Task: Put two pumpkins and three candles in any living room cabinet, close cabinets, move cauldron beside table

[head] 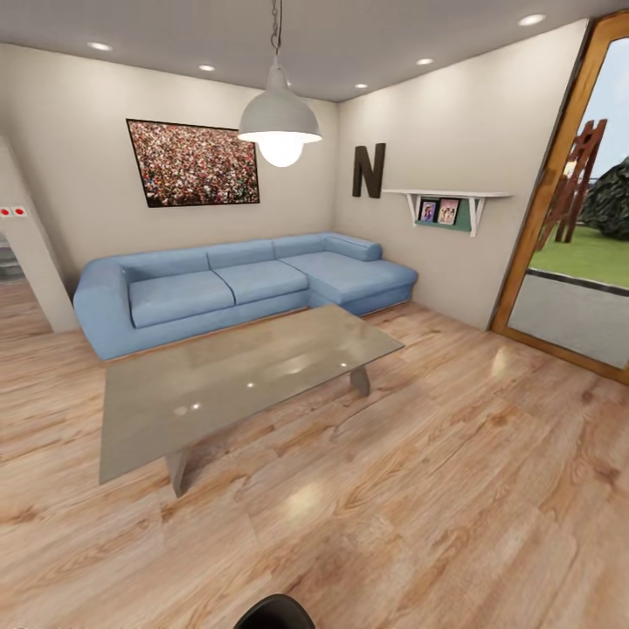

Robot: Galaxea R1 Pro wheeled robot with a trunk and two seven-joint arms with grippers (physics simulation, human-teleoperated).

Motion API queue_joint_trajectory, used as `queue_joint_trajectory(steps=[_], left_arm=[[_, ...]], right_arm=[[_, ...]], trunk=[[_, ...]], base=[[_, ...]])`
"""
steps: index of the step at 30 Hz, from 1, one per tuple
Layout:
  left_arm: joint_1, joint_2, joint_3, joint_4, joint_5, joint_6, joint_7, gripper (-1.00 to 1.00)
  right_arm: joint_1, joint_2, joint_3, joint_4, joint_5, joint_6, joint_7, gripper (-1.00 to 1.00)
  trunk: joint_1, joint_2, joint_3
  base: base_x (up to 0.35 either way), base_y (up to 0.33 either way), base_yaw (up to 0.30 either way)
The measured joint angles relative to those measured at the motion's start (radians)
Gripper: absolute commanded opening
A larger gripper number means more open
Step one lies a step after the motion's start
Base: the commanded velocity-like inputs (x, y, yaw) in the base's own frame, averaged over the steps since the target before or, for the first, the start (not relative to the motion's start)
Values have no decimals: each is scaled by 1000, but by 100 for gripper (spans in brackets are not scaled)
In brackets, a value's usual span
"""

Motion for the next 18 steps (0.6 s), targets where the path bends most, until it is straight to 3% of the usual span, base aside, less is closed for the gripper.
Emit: queue_joint_trajectory(steps=[8, 18], left_arm=[[0, 0, 0, 0, 0, 0, 0, 100], [0, 1, 0, 0, 0, 0, 0, 100]], right_arm=[[0, 1, 0, -1, 0, 0, 0, 100], [0, 0, 0, -1, 0, 0, 0, 100]], trunk=[[0, 0, 0], [0, 0, 0]], base=[[0, -127, 85], [0, -19, 7]])
